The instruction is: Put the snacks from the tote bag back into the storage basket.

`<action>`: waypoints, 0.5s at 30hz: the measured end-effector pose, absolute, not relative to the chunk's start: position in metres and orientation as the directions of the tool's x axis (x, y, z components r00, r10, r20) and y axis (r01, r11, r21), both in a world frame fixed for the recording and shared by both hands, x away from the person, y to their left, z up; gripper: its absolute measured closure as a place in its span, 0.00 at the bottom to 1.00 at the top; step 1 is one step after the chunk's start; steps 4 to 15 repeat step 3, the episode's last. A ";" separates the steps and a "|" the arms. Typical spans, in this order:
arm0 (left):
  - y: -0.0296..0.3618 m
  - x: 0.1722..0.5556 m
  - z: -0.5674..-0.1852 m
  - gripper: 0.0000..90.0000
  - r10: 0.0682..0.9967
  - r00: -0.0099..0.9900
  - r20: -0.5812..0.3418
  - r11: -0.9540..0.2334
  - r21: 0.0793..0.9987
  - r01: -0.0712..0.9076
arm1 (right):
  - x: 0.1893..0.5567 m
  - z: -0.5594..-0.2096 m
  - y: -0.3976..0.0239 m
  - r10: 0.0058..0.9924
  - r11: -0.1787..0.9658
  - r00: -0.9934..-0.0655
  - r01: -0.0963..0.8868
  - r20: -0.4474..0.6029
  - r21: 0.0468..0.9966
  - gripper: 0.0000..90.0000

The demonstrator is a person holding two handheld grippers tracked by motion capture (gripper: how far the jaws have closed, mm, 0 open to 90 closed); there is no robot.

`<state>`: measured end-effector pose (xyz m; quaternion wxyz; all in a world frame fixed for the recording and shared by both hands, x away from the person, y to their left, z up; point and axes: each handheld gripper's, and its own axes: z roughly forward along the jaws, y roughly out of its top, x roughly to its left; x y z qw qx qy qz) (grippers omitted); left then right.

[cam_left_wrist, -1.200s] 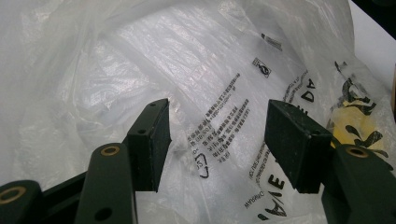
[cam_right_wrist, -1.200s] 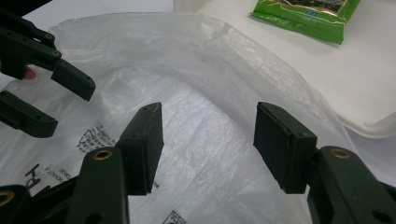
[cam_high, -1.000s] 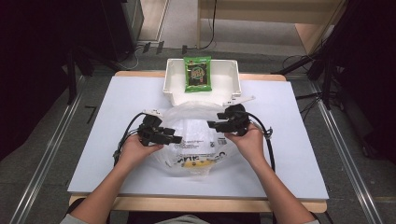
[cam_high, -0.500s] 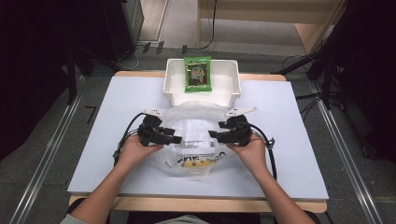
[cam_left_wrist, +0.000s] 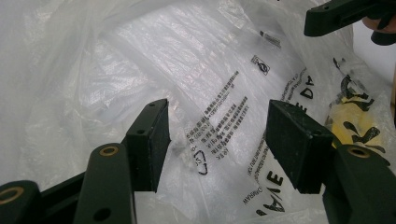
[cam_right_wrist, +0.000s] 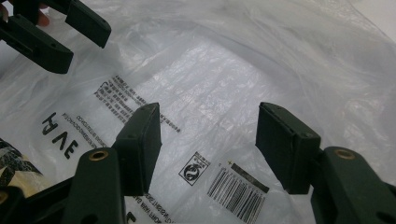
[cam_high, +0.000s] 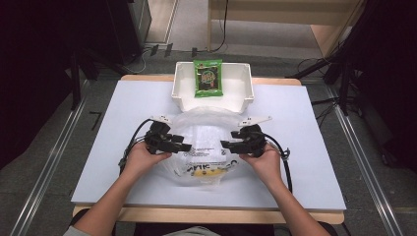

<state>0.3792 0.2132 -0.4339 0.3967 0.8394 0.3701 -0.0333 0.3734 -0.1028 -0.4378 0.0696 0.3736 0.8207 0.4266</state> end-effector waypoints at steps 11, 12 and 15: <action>0.213 0.378 -0.431 0.45 0.589 0.731 -0.346 -0.413 0.649 0.640 | 0.373 -0.436 -0.103 0.667 0.358 -0.717 0.547 0.203 0.757 0.46; 0.213 0.378 -0.431 0.45 0.589 0.731 -0.346 -0.413 0.649 0.640 | 0.373 -0.436 -0.103 0.667 0.358 -0.717 0.547 0.203 0.757 0.46; 0.213 0.378 -0.431 0.45 0.589 0.731 -0.346 -0.413 0.649 0.640 | 0.373 -0.436 -0.103 0.667 0.358 -0.717 0.547 0.203 0.757 0.46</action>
